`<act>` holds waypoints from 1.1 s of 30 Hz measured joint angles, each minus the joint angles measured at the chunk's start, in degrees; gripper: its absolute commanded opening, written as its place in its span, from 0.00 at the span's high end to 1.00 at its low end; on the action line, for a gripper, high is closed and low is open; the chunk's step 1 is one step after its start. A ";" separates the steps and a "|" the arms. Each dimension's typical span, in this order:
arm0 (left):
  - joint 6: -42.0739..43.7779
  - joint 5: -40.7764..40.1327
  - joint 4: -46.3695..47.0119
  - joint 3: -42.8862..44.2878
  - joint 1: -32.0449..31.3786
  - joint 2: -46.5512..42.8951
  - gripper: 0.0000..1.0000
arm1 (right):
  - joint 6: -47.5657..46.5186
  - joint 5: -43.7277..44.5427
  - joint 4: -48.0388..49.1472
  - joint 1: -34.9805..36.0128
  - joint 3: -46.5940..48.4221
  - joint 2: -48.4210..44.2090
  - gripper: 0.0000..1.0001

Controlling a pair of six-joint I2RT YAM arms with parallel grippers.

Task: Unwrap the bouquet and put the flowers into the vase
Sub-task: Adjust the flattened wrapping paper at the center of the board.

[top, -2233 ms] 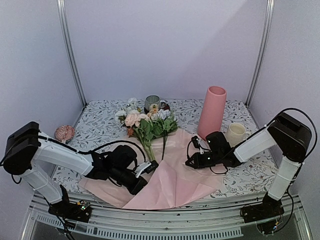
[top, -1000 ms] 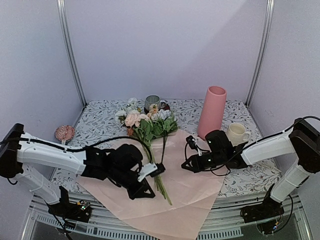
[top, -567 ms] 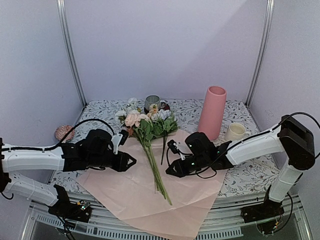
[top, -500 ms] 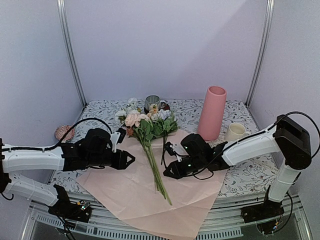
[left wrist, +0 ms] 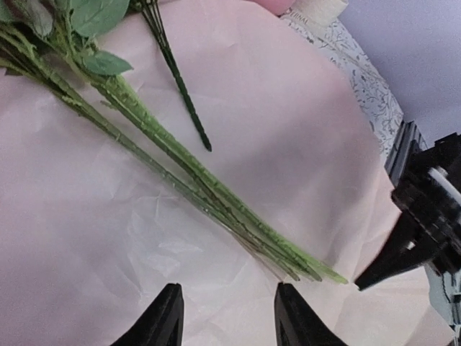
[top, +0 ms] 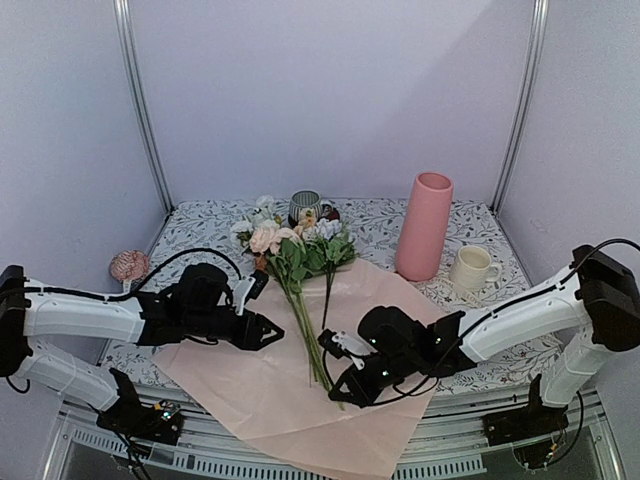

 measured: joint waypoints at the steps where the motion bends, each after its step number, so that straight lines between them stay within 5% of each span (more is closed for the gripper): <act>1: -0.04 0.07 0.04 0.00 0.00 1.07 0.56 | -0.22 -0.26 -0.17 1.29 -0.92 -1.01 0.97; 10: -2.64 -2.19 1.18 0.00 1.14 11.34 0.56 | 2.10 -2.49 0.31 12.52 -11.43 -5.01 0.97; 20: -3.06 -2.03 2.89 0.31 2.29 15.67 0.59 | 6.64 -1.42 4.07 12.85 -15.39 -6.45 0.96; 27: -2.78 -1.88 3.19 -0.79 2.36 10.56 0.56 | 5.07 8.72 -5.51 13.16 -12.04 -10.45 0.90; 31: -2.62 -2.95 3.32 -1.40 2.36 4.87 0.50 | 2.75 17.59 -9.66 12.44 -5.18 -10.40 0.89; 33: -2.62 -4.22 3.50 -1.64 2.38 2.49 0.37 | 1.81 20.59 -10.23 11.32 -1.16 -9.33 0.89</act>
